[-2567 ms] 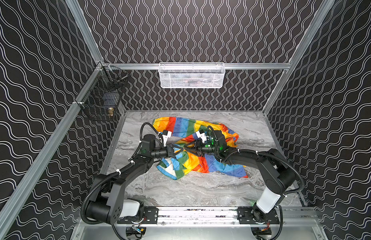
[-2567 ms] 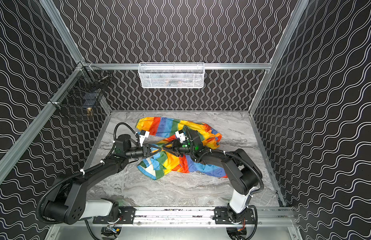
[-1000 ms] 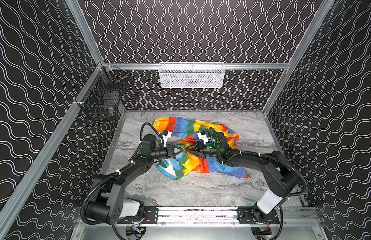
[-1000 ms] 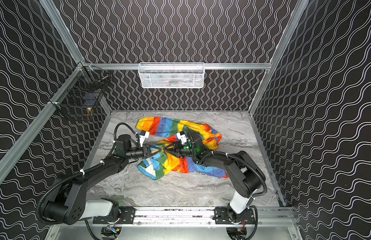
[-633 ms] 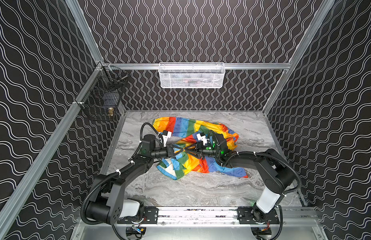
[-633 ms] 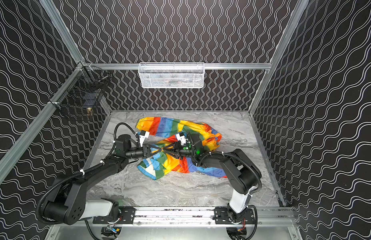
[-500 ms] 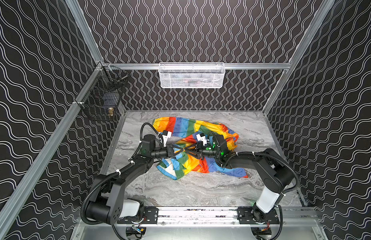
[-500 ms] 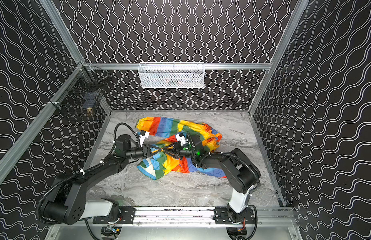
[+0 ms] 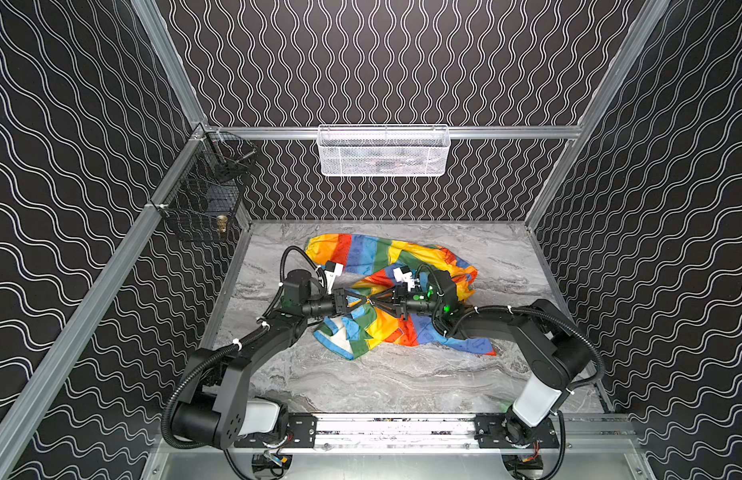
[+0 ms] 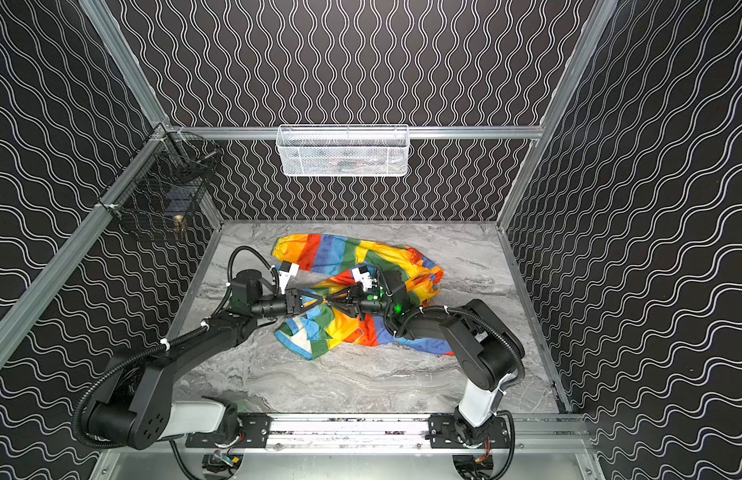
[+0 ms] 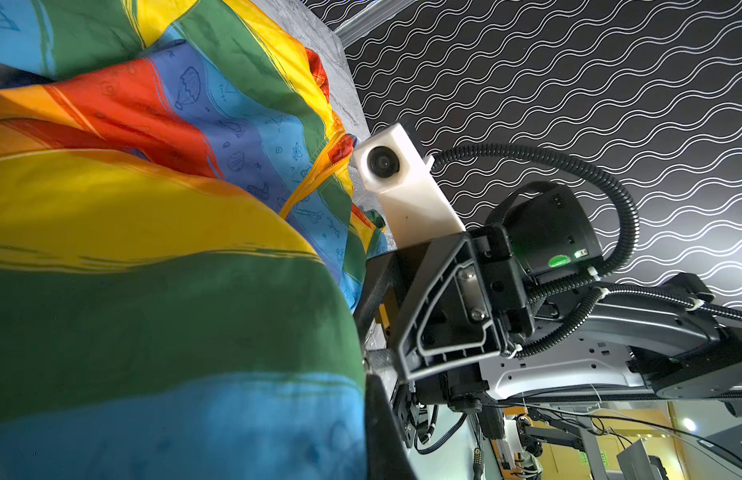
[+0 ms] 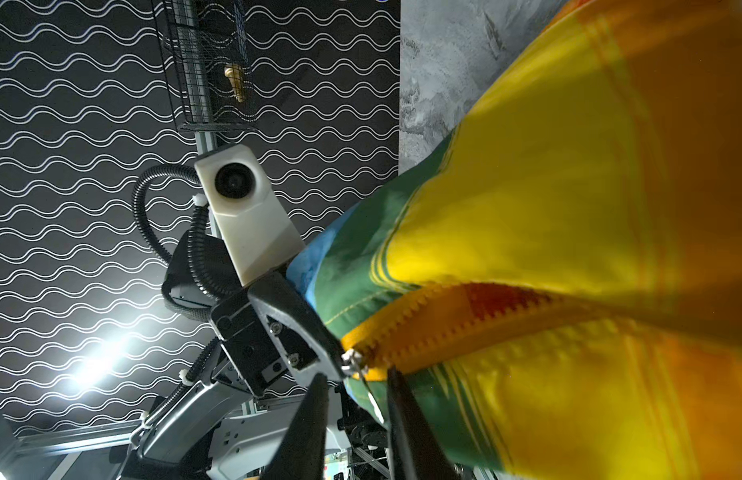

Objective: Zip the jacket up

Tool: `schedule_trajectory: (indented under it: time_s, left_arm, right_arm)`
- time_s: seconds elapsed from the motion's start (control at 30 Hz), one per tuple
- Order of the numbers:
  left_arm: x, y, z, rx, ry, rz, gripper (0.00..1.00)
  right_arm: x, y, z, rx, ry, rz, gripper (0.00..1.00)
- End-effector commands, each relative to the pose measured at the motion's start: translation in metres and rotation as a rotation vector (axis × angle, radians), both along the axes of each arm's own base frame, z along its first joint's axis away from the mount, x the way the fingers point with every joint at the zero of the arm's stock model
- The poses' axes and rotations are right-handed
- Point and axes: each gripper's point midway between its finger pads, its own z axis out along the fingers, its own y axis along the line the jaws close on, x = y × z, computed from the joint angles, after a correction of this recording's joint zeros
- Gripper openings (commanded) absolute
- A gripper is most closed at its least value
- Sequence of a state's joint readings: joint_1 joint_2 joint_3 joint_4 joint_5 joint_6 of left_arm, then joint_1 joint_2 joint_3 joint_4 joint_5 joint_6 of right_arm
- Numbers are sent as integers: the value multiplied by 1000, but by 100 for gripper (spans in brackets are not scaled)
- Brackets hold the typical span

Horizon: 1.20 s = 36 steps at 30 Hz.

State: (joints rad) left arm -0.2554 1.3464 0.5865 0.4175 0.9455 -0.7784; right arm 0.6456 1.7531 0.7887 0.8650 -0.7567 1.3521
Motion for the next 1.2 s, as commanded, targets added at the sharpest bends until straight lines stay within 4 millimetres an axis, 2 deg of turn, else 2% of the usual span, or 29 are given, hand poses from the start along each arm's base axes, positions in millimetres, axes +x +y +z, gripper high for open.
schedule_trajectory:
  time_s: [0.0, 0.5, 0.7, 1.17]
  left_arm:
    - [2, -2, 8, -12, -44, -11, 0]
    - [2, -2, 11, -10, -45, -10, 0]
    - [1, -1, 11, -3, -42, -8, 0]
    - [1, 0, 9, 5, -35, -1, 0]
  right_arm:
    - [0, 0, 10, 28, -32, -3, 24]
    - [1, 2, 7, 19, -31, 8, 10]
    - [3, 2, 2, -24, -28, 11, 1]
    - [15, -11, -18, -223, -54, -37, 0]
